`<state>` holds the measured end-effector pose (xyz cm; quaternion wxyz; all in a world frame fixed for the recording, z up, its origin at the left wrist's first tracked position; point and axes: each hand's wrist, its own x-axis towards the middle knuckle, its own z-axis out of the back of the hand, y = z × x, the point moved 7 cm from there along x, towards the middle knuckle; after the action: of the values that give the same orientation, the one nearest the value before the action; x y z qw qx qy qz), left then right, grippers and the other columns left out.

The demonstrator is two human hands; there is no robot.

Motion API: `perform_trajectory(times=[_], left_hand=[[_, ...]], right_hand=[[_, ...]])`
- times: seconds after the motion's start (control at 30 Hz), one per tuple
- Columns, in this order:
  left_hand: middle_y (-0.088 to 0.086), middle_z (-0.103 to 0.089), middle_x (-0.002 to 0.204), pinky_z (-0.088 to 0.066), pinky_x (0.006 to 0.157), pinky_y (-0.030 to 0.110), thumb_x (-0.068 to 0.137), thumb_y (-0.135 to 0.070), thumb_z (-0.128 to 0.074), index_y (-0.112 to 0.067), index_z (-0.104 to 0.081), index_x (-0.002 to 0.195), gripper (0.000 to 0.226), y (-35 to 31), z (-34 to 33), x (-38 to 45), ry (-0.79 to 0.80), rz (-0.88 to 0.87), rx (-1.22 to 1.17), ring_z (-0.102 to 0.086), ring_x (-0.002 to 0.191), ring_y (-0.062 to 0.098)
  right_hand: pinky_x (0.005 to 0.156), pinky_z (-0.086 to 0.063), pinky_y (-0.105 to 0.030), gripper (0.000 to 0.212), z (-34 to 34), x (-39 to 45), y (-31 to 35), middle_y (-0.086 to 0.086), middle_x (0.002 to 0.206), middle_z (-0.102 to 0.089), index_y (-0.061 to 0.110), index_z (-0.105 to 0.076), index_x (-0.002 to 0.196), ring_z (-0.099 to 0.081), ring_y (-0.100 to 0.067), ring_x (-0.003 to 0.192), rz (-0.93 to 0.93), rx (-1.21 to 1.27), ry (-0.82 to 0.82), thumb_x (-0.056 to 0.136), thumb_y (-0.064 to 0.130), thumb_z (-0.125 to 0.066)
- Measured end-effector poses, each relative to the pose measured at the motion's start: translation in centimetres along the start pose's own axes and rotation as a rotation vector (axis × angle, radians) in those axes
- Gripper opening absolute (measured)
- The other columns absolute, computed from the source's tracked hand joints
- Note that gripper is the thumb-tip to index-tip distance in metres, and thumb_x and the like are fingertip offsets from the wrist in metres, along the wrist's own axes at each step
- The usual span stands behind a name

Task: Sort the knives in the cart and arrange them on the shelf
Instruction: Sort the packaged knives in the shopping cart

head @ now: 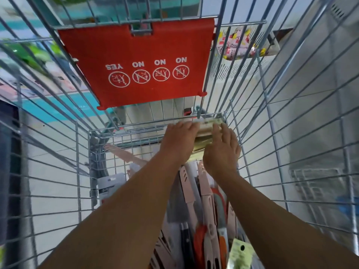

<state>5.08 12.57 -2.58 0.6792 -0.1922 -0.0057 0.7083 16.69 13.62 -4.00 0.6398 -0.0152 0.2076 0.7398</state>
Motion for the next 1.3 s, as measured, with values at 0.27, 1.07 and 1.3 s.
perform_trajectory(times=[0.27,1.07,1.3], left_hand=[[0.004,-0.007,0.16,-0.013,0.117,0.041,0.092,-0.001,-0.042,-0.02,-0.003,0.152,0.074,1.9,-1.2,-4.6,-0.054,0.15,-0.138,-0.006,0.147,0.021],[0.018,-0.032,0.137,-0.034,0.106,0.039,0.097,-0.021,-0.042,-0.017,-0.015,0.15,0.06,3.9,-7.6,-27.2,0.035,0.782,-0.361,-0.035,0.123,0.034],[0.018,-0.036,0.137,-0.043,0.096,0.041,0.1,-0.022,-0.035,-0.018,-0.036,0.139,0.039,3.8,-7.8,-27.5,0.037,0.846,-0.408,-0.043,0.119,0.033]], right_hand=[[0.12,-0.001,-0.042,0.074,0.1,-1.5,1.2,0.0,0.161,0.004,0.021,0.001,0.153,0.012,-0.018,0.147,0.051,-0.02,0.044,0.094,0.02,-0.043],[0.104,-0.032,-0.036,0.047,-9.6,-19.8,5.3,-0.01,0.143,-0.033,0.019,-0.039,0.138,-0.035,-0.033,0.126,0.35,-0.087,0.41,0.094,0.034,-0.049],[0.086,-0.042,-0.036,0.04,-9.9,-19.8,5.7,-0.013,0.122,-0.045,0.01,-0.042,0.126,-0.051,-0.033,0.107,0.248,-0.08,0.448,0.092,0.025,-0.056]])
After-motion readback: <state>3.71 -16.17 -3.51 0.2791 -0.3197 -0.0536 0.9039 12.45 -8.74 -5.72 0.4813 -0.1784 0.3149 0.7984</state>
